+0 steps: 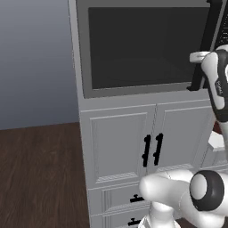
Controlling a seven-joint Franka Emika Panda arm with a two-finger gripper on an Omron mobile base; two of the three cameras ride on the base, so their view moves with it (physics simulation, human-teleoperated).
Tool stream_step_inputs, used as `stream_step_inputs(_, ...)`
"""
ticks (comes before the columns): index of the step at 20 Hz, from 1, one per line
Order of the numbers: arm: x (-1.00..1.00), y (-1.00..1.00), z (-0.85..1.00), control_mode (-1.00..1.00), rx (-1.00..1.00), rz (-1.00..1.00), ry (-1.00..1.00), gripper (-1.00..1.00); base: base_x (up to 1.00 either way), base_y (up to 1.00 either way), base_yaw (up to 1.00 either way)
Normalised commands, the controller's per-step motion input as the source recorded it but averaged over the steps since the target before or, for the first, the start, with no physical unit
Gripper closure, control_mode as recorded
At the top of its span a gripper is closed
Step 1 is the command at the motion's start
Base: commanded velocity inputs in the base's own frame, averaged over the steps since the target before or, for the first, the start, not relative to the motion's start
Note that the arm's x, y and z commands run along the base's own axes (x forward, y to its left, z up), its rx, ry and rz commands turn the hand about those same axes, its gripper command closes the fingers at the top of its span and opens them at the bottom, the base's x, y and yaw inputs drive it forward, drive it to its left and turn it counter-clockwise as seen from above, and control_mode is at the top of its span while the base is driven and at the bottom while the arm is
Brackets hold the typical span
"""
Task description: Open the microwave, place the bowl with waffle inside the microwave, then close the microwave door and turn it on.
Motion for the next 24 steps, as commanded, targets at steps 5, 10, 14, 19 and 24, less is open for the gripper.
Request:
stream_step_inputs(5, 0.5, -0.03, -0.03, -1.0, 0.02, 0.0, 0.0, -1.0, 0.0, 0.0, 0.0)
stream_step_inputs(10, 0.49, -0.04, -0.06, -1.0, 0.03, 0.0, 0.0, -1.0, 0.0, 0.0, 0.0)
stream_step_inputs(14, 0.56, 0.0, -0.22, -1.0, 0.0, 0.0, 0.0, 1.0, 0.0, 0.0, 0.0)
stream_step_inputs(19, 0.31, 0.0, -0.07, -1.0, 0.0, 0.0, 0.0, 1.0, 0.0, 0.0, 0.0)
stream_step_inputs(24, -0.01, 0.0, 0.0, -1.0, 0.0, -0.02, 0.0, 1.0, 0.0, 0.0, 0.0)
